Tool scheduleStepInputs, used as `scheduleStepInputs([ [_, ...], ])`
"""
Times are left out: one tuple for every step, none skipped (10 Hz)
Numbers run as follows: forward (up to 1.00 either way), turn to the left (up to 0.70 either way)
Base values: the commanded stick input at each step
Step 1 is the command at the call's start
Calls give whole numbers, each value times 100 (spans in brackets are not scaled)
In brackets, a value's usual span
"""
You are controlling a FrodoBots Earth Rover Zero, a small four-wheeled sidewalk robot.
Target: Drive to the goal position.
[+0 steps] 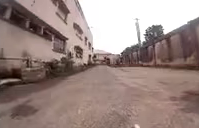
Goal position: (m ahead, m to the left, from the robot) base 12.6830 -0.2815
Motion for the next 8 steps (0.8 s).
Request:
scheduleStepInputs([
  [100, 0],
  [100, 0],
  [100, 0],
  [100, 0],
  [100, 0],
  [100, 0],
  [100, 0],
  [100, 0],
])
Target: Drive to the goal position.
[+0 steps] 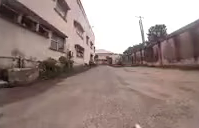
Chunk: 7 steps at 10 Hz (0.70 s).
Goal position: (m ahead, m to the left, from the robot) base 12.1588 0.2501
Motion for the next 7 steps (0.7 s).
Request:
scheduleStepInputs([
  [100, 0],
  [100, 0],
  [100, 0],
  [100, 0],
  [100, 0],
  [100, 0],
  [100, 0],
])
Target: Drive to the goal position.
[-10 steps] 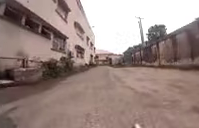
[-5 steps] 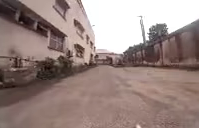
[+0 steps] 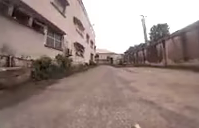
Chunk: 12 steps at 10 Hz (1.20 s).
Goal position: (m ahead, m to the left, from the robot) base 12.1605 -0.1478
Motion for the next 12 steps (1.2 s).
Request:
scheduleStepInputs([
  [100, 0],
  [100, 0],
  [100, 0],
  [100, 0],
  [100, 0],
  [100, 0],
  [100, 0],
  [100, 0],
  [100, 0],
  [100, 0],
  [100, 0],
  [100, 0],
])
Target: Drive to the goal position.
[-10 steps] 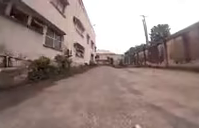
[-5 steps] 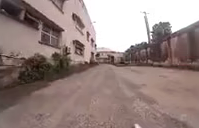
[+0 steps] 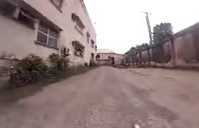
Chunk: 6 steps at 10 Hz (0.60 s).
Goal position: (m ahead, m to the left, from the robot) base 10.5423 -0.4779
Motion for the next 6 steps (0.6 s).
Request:
scheduleStepInputs([
  [100, 0],
  [100, 0],
  [100, 0],
  [100, 0],
  [100, 0],
  [100, 0],
])
